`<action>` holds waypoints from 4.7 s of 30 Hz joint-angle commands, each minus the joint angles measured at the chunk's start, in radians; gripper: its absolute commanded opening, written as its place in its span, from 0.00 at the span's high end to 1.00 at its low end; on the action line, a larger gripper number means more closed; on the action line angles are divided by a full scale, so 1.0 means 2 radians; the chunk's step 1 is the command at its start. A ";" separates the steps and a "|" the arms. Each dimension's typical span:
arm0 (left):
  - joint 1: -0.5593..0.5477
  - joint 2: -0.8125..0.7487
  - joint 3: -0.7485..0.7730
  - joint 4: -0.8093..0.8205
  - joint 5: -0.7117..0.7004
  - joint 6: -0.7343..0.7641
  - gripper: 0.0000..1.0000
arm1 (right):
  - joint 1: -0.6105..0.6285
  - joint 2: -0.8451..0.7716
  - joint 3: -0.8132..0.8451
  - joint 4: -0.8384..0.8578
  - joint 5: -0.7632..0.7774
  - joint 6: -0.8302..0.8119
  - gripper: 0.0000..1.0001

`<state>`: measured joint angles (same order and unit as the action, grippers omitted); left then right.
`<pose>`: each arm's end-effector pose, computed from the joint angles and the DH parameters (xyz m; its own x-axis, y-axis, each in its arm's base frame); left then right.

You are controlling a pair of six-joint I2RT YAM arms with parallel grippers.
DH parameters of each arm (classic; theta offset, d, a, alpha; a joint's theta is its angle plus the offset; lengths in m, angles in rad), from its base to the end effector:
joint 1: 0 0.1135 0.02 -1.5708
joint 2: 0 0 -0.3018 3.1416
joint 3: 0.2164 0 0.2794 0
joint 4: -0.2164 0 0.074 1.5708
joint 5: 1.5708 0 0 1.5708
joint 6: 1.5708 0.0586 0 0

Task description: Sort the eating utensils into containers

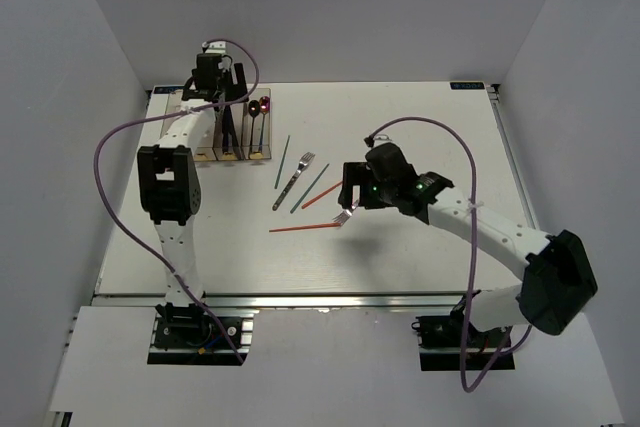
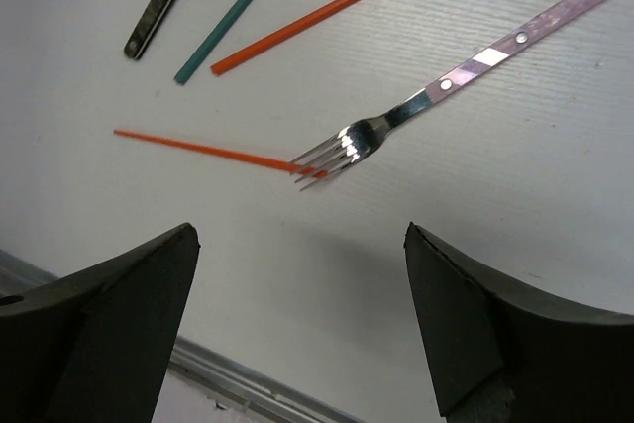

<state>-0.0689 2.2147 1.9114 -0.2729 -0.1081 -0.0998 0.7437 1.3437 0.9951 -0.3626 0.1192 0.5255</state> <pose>0.5895 -0.0343 0.2586 -0.5387 -0.0621 -0.8402 -0.0758 0.9968 -0.0251 0.2470 0.2177 0.2844 -0.7195 0.0149 -0.6943 -0.2832 0.9066 0.3129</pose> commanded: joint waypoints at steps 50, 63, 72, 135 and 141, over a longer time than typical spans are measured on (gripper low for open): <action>-0.168 -0.489 -0.508 0.052 0.171 -0.318 0.04 | 0.081 0.064 0.028 0.208 -0.109 -0.039 1.00; -0.170 -0.488 -0.527 0.068 0.191 -0.321 1.00 | 0.112 0.084 0.075 0.215 -0.097 -0.013 1.00; -0.144 -0.360 -0.300 -0.155 -0.119 -0.161 1.00 | 0.056 0.040 0.044 0.057 0.081 0.049 0.47; 0.054 -0.144 0.084 -0.117 -0.120 -0.075 0.02 | -0.021 0.159 0.113 -0.051 0.103 0.085 0.11; 0.055 -0.319 -0.122 -0.176 -0.093 -0.177 0.02 | -0.002 0.275 0.236 -0.125 0.159 0.210 0.12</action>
<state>0.0433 1.7592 1.8961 -0.5259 -0.3077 -0.3286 0.7101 1.8698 1.3857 -0.4927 0.3244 0.7895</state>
